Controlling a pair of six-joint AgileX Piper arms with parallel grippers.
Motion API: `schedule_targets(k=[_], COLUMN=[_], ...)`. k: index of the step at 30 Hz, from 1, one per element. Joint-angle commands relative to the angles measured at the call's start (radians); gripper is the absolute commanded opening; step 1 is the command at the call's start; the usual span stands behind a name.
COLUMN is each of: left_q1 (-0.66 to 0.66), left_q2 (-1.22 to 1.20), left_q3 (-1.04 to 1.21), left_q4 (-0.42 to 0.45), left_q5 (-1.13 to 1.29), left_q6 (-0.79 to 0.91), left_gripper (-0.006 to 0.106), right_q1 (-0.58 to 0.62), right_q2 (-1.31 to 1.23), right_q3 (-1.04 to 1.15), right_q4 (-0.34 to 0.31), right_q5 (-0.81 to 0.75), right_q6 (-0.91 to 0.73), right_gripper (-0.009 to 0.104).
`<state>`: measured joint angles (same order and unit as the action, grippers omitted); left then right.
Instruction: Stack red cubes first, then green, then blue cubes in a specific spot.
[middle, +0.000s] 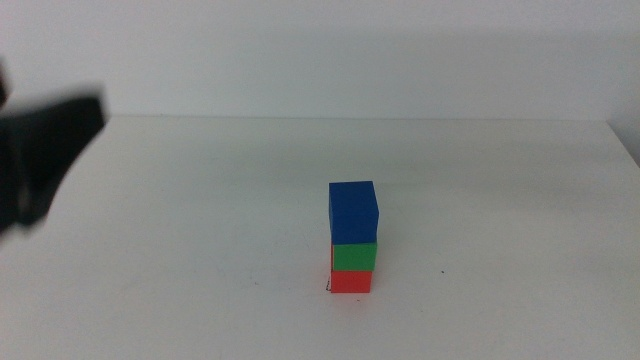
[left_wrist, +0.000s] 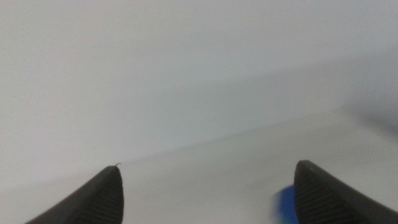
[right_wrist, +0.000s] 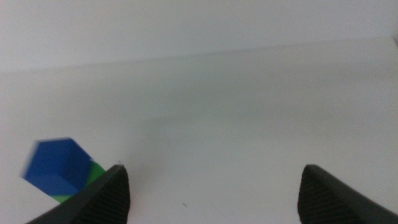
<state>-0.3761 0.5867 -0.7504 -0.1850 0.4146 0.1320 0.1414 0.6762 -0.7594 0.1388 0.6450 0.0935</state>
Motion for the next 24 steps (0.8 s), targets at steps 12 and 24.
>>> schedule_targets(k=[12, 24], left_q1=[0.324, 0.326], left_q2=[-0.554, -0.587], left_q3=[0.644, 0.75], left_q4=[0.046, 0.045], left_q5=[-0.045, -0.16], left_q6=[-0.005, -0.005], left_gripper=[0.094, 0.094], right_q1=[-0.082, -0.16], right_q2=[-0.393, -0.676], right_q3=[0.549, 0.759], right_q4=[-0.115, -0.214], right_q5=[-0.481, -0.409], right_q6=[-0.011, -0.01], right_gripper=[0.093, 0.093])
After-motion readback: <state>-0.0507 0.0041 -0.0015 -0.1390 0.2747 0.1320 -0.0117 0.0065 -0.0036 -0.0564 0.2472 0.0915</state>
